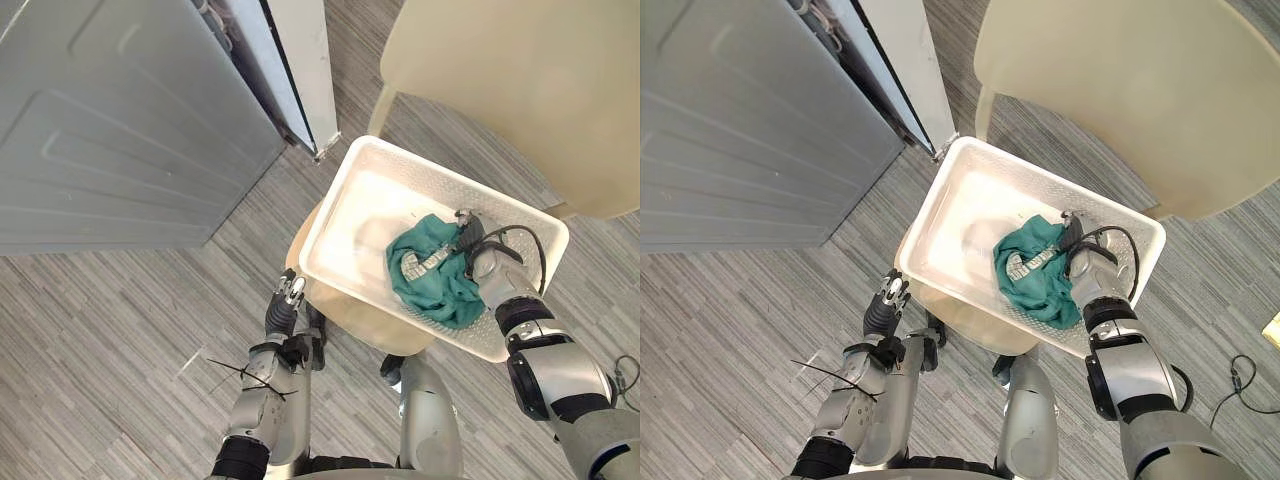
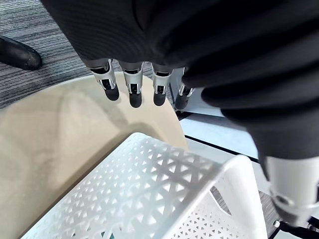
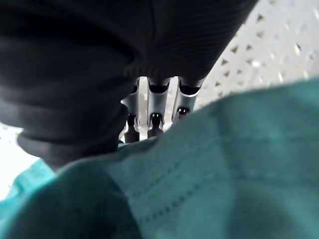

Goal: Pick up the laundry basket with both hands and put the clothes into the washing machine.

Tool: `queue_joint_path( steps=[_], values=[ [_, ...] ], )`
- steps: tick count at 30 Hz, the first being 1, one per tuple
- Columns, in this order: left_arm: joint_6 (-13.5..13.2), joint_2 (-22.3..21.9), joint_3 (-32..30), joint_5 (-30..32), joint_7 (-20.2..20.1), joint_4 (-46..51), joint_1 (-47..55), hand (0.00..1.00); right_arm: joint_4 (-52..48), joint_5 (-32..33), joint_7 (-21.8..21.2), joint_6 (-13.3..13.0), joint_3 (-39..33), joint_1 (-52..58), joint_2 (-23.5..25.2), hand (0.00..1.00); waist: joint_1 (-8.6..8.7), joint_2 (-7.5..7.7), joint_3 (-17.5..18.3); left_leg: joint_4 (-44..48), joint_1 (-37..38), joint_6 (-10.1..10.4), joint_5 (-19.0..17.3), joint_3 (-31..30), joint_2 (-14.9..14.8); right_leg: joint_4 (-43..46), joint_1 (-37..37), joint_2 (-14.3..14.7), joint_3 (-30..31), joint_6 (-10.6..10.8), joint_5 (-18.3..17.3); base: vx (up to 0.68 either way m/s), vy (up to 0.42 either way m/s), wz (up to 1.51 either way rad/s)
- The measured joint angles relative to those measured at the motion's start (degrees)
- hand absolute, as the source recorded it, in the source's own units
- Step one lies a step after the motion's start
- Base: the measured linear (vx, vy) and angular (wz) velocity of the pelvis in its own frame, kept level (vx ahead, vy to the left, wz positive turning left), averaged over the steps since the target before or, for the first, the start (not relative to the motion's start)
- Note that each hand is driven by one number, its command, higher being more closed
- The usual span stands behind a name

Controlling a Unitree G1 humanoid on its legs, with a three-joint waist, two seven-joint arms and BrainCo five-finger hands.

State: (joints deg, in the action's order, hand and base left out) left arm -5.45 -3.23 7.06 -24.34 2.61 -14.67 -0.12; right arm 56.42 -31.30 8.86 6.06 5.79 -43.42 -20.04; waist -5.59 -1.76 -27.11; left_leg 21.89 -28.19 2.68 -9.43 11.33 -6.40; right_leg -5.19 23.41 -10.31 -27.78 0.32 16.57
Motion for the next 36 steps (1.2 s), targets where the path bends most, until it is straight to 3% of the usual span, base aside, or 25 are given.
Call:
queue_joint_path(
  steps=[2,6,8,13,15,20,24,32,36],
  values=[
    [0.0,0.0,-0.1,-0.3,0.2,0.9,0.0,0.00,-4.9,8.2,-0.3,-0.8,1.3,3.2,3.1,1.00,-0.21,0.02,0.1,-0.5,1.1,0.5,0.3,0.6,-1.2,-0.2,-0.1,1.2,1.0,-0.2,-0.2,0.04,-0.009,-0.25],
    [0.0,0.1,-1.1,-0.3,1.5,1.8,0.0,0.00,-16.6,17.3,-0.2,-0.9,0.6,11.9,9.2,1.00,0.06,-0.24,0.4,-2.3,5.3,1.3,0.8,2.8,-2.1,-0.3,-2.4,2.1,2.5,-0.6,-0.4,0.05,0.033,-0.26],
    [0.0,0.2,-2.7,-0.2,1.6,1.8,0.8,0.00,-26.3,22.6,1.0,-1.1,-2.4,19.0,12.1,1.00,0.30,-0.13,3.4,-4.0,7.7,1.4,0.9,3.1,-2.2,-0.3,-3.9,2.5,2.7,-0.6,-0.9,0.03,0.078,-0.07],
    [-0.1,2.0,-3.1,0.2,1.6,1.7,4.5,0.00,-34.6,27.5,3.9,-2.7,-10.2,24.9,14.2,1.00,0.39,0.37,8.6,-5.8,13.8,1.4,0.8,2.9,-1.8,0.0,-9.4,2.3,2.6,0.2,-3.2,0.03,0.104,0.05],
    [-0.1,3.0,-3.3,0.2,1.6,1.6,6.3,0.00,-36.5,29.4,4.8,-3.5,-12.1,26.1,14.3,1.00,0.46,1.30,10.2,-6.2,15.9,1.4,0.8,2.9,-1.8,0.0,-11.4,2.3,2.4,0.4,-3.5,-0.01,0.071,0.04],
    [0.0,3.9,-5.1,0.7,1.4,1.6,9.9,0.00,-44.0,34.1,4.7,-5.3,-13.3,29.5,16.3,1.00,1.60,3.88,12.5,-5.8,20.4,1.7,-0.9,3.0,-2.5,-0.2,-16.4,3.0,1.9,1.3,-5.3,-0.03,0.068,0.00],
    [0.1,4.0,-5.5,3.6,1.3,1.6,11.7,0.00,-49.4,38.3,3.2,-8.1,-13.2,31.7,16.6,1.00,1.61,4.61,17.2,-5.7,21.5,2.2,-1.4,3.1,-3.2,-0.4,-17.5,3.7,2.3,1.3,-5.4,0.04,0.051,-0.03],
    [-0.4,4.3,-4.8,16.3,1.4,7.5,8.1,0.00,-55.7,43.4,-1.2,-10.7,-10.3,32.9,16.4,1.00,1.90,4.31,19.3,-4.7,24.5,3.3,-2.5,4.4,-4.8,-0.5,-19.5,5.2,4.4,1.0,-5.4,0.03,0.050,-0.15],
    [-1.6,8.0,-0.2,27.5,2.7,7.9,-0.6,0.00,-59.1,48.4,-4.0,-11.8,-5.5,33.0,14.9,1.00,3.61,4.20,19.4,-3.8,23.9,3.2,-3.0,5.4,-5.2,-0.5,-19.0,5.4,5.1,0.5,-5.0,-0.04,0.058,-0.10]
  ],
)
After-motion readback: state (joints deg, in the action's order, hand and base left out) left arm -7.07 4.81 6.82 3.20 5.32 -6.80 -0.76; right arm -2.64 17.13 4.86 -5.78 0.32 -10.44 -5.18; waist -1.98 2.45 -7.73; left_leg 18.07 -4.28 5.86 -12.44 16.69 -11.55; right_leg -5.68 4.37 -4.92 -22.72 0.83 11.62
